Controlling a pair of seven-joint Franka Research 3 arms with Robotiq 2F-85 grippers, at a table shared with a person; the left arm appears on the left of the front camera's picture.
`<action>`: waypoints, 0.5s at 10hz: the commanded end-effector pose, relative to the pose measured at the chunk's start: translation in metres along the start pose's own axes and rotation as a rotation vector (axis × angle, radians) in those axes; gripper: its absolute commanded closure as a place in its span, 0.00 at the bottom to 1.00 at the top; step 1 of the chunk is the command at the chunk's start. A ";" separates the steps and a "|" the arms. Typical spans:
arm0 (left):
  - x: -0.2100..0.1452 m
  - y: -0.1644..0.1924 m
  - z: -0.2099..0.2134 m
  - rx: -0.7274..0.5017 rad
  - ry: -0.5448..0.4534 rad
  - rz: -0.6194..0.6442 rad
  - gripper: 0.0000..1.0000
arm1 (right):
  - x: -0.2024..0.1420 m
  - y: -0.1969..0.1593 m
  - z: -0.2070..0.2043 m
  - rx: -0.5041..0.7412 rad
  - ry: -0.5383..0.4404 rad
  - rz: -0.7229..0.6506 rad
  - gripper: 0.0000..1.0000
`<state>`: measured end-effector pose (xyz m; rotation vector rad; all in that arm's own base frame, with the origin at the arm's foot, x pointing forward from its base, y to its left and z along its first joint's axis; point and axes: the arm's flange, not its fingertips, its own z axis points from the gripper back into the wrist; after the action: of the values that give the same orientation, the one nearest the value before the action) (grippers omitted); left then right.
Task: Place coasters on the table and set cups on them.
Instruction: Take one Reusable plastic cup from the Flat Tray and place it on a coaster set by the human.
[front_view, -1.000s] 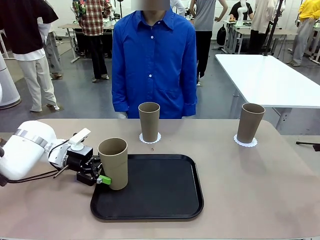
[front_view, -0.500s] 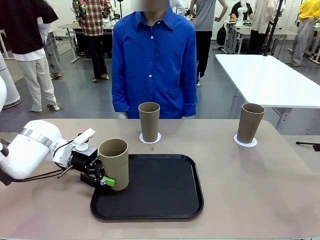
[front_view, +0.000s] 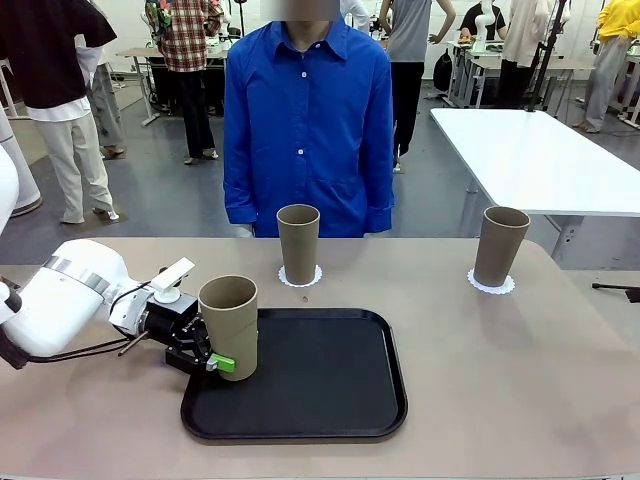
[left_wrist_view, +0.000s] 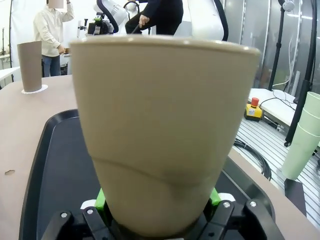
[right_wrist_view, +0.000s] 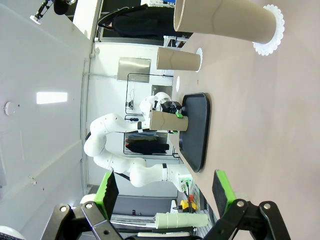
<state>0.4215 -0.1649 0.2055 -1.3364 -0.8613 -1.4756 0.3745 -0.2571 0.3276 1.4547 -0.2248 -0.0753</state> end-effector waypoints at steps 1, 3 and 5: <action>-0.004 0.000 -0.001 -0.018 0.019 -0.035 1.00 | 0.000 0.000 0.000 -0.009 0.005 -0.007 0.00; 0.017 -0.010 0.011 -0.013 0.009 -0.068 0.77 | 0.000 0.000 0.000 -0.009 0.005 -0.007 0.00; 0.064 -0.027 0.027 0.040 -0.006 -0.061 0.77 | 0.000 0.000 0.000 -0.009 0.005 -0.007 0.00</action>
<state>0.4208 -0.1529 0.2410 -1.3097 -0.9072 -1.5102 0.3745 -0.2570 0.3276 1.4548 -0.2247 -0.0753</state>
